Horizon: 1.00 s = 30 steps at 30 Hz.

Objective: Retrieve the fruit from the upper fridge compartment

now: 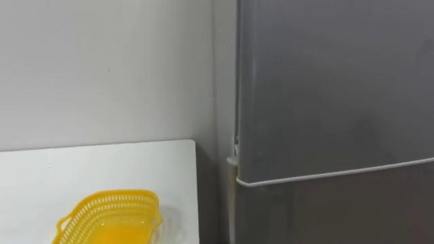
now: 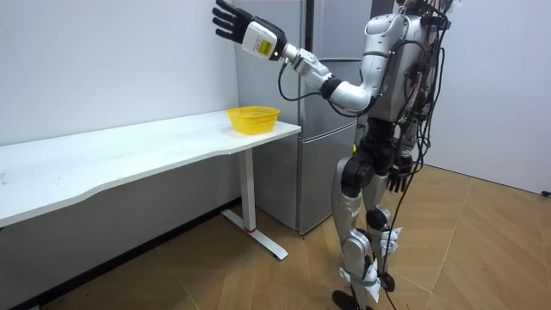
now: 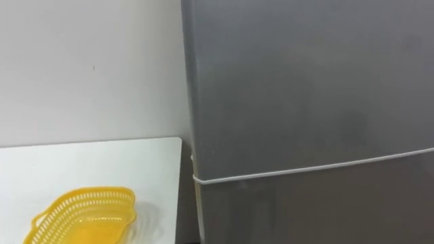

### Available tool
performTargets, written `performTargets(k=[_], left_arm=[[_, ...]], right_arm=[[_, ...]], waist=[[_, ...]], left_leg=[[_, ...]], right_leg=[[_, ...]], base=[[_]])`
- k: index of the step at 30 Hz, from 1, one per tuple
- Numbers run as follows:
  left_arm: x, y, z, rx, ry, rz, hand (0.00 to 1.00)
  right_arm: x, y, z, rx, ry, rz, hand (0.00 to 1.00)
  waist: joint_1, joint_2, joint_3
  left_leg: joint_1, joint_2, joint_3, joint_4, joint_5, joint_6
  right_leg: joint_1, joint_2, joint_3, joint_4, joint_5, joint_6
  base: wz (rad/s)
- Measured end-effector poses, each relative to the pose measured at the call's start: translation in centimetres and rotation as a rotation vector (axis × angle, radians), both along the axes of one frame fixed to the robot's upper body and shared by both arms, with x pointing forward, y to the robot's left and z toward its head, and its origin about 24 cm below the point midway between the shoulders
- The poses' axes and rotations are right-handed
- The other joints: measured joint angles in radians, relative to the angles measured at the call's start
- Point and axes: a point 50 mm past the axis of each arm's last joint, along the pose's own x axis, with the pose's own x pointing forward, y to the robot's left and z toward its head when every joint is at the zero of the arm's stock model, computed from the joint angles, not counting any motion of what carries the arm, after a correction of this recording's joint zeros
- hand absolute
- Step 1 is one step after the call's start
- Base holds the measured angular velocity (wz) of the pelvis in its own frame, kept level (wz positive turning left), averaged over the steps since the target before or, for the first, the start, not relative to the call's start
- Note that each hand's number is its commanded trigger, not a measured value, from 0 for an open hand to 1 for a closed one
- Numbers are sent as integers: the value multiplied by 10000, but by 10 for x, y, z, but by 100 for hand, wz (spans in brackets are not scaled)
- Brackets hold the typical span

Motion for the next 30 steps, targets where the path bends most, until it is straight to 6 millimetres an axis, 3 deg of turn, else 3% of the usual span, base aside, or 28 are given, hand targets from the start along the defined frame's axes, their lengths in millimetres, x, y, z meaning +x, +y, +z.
performTargets(k=[5, 6, 9, 13, 22, 30], left_arm=[[19, -39, 20, 539, -992, -3509, 0], [22, -44, 21, 648, -1019, -3917, 0], [34, -71, 22, 1381, -913, -5842, 0], [40, -101, 14, 2664, -238, -7886, 0], [45, -117, 20, 4314, 14, -9548, 0], [45, -135, 14, 5810, 593, -10749, 0]], right_arm=[[7, 1, -1, 215, 371, 577, 0], [9, 1, -1, 248, 394, 596, 0], [19, 1, -1, 233, 257, 699, 0], [31, -3, 0, 133, 49, 774, 0], [36, -13, 2, -87, 297, 755, 0], [40, -22, 5, -259, 467, 753, 0]], waist=[[-426, 0, 17], [-467, -26, 9], [-736, 38, 87], [-1038, 103, 64], [-1311, 290, 33], [-1566, 352, 74]], left_leg=[[1, -7, 22, -12, 1, 0], [6, -7, 27, -10, 1, 0], [-8, -7, 31, -10, 1, 0], [11, 21, 171, -10, 1, 0], [14, 22, 208, -11, 1, 1], [1, 22, 165, -12, 1, 0]], right_leg=[[23, -3, 5, 8, 14, 12], [17, -5, -1, 8, 15, 13], [-1, -3, 0, 2, 22, 14], [10, 29, 128, 7, 33, -4], [-40, 47, 344, -12, 37, -8], [-23, 43, 310, -18, 38, -7]], base=[[0], [-4], [-1], [-11], [-6], [2]])
